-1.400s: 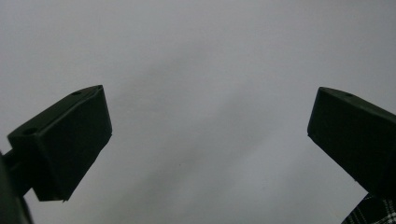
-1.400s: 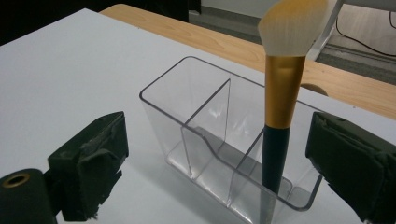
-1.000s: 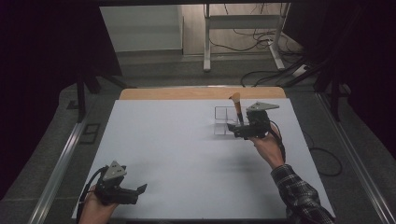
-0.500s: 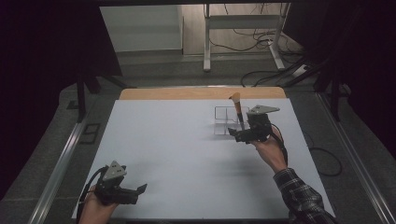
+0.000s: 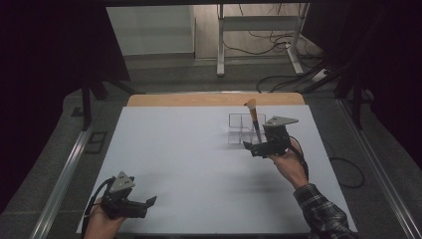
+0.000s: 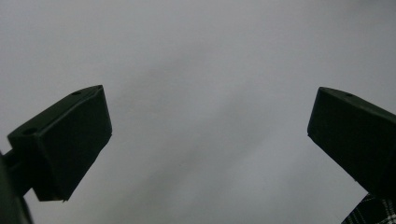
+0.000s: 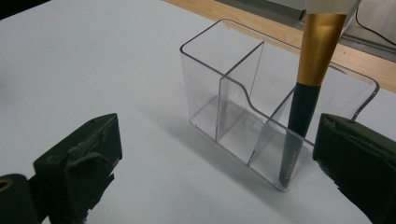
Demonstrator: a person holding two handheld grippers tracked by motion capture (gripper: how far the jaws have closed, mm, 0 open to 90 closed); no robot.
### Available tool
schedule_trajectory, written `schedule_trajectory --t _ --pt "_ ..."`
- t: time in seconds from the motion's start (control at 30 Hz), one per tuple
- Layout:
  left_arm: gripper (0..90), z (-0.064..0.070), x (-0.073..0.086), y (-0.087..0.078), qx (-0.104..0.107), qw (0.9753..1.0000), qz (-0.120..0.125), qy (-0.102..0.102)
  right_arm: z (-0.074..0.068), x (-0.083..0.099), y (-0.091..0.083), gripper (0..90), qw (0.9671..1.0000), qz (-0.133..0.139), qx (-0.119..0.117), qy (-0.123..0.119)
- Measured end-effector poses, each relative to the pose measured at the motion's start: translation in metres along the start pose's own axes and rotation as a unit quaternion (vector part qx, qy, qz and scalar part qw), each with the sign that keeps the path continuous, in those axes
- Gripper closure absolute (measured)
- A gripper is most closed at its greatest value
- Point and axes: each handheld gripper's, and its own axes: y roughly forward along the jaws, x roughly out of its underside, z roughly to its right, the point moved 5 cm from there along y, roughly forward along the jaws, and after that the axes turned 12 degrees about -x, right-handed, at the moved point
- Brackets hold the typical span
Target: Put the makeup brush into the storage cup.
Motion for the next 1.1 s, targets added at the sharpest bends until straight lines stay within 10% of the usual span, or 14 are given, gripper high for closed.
schedule_trajectory --t 1.1 --pt "0.6 0.000 0.000 0.000 0.001 1.0000 0.000 0.000 -0.011 0.020 -0.007 1.6 0.9994 -0.032 -0.008 -0.008"
